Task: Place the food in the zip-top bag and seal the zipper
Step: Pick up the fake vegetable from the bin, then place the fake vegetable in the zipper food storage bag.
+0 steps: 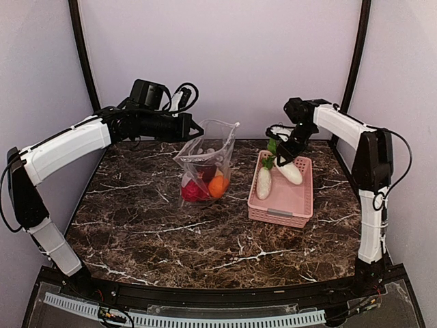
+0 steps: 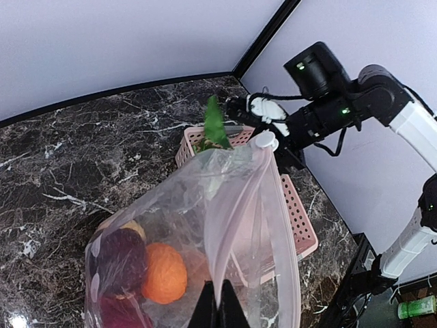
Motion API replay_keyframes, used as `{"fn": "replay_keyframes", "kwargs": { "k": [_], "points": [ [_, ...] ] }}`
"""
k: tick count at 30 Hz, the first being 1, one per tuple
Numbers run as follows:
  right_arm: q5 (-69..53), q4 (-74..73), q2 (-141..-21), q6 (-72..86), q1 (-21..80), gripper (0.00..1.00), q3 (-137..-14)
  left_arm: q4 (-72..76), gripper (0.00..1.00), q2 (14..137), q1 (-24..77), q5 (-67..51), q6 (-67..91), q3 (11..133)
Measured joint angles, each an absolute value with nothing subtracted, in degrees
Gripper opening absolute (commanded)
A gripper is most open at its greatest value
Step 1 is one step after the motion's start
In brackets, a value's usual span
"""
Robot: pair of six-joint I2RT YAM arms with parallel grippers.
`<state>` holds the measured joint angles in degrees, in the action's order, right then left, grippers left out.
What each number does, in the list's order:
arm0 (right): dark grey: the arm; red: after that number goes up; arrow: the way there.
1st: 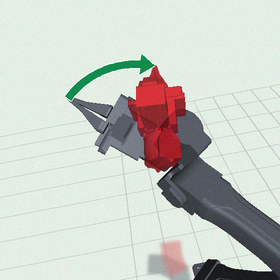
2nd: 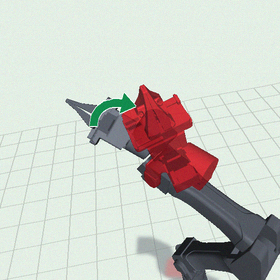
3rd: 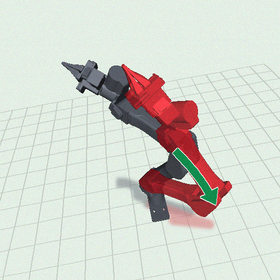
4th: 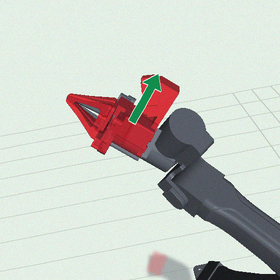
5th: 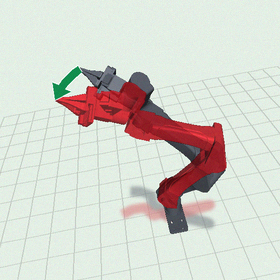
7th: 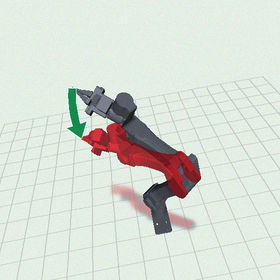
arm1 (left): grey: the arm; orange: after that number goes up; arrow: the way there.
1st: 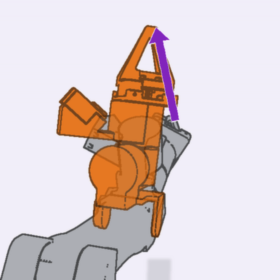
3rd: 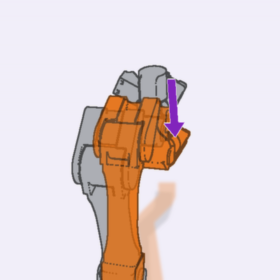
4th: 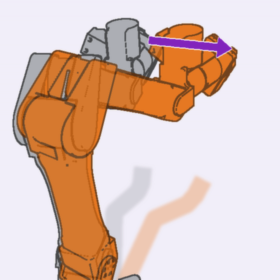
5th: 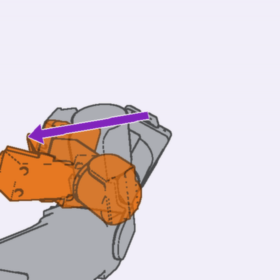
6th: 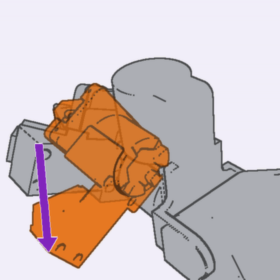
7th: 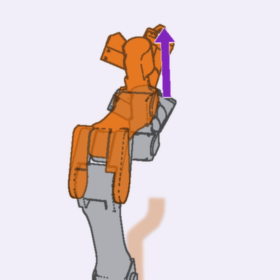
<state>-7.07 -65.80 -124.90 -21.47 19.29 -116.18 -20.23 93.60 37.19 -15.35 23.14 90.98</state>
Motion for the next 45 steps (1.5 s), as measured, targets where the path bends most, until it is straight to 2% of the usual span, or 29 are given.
{"fn": "replay_keyframes", "kwargs": {
  "k": [3,7,15,20,25,33,45],
  "points": [
    [-9.5,-65.19,-120.46,-21.5,19.09,0.34,-117.38,-20.21,0.01,93.6,37.19,-15.38,23.16,90.98],
    [-14.72,-63.13,-114.3,-21.19,18.96,0.16,-119.31,-19.9,0.01,93.6,37.19,-15.51,23.4,90.98],
    [-30.98,-55.68,-106.78,-17.85,18.85,0.13,-118.63,-18.59,0.01,93.65,37.19,-16.34,25.12,90.98],
    [-40.86,-48.47,-103.55,-14.44,18.85,0.0,-115.94,-17.74,0.01,93.71,37.19,-16.91,26.55,90.98],
    [-49.6,-35.48,-97.93,-6.7,19.07,0.0,-108.4,-16.84,0.01,93.84,37.19,-17.41,28.34,90.98],
    [-57.49,-18.13,-100.42,4.75,22.63,0.0,-109.12,-15.84,0.01,94.11,37.19,-17.56,30.46,90.98],
    [-57.41,-10.92,-111.72,9.8,28.86,0.0,-115.31,-13.74,0.01,94.11,37.19,-17.43,32.82,89.93]
  ]
}}
